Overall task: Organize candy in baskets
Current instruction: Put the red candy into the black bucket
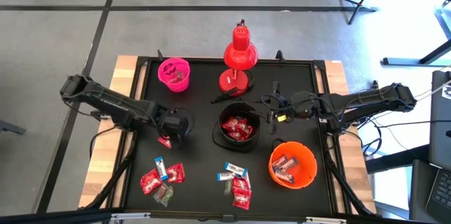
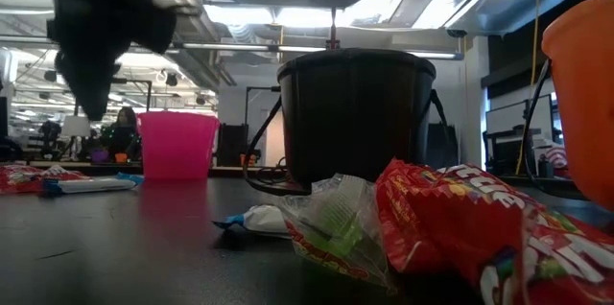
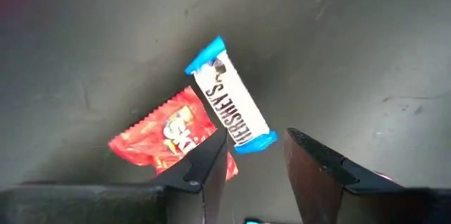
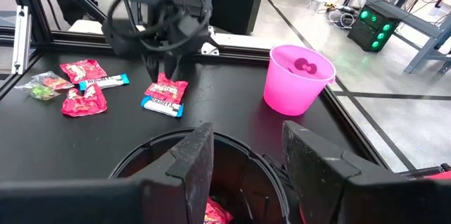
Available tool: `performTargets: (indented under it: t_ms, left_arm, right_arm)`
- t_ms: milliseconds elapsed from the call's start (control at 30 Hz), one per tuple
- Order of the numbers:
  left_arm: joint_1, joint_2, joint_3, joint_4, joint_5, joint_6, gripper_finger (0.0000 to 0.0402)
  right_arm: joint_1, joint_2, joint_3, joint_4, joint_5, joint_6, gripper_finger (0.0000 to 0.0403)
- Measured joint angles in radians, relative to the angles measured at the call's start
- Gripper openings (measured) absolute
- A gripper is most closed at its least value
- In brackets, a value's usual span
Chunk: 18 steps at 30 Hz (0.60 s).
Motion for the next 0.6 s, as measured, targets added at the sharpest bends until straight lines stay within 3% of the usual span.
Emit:
performTargets:
  t_ms: [600]
  left_arm:
    - [0.006, 0.000, -0.154, -0.025, -0.005, -0.207, 0.0131]
  right_arm:
    - [0.000, 0.000, 0.000, 0.000, 0.000, 0.000, 0.0168]
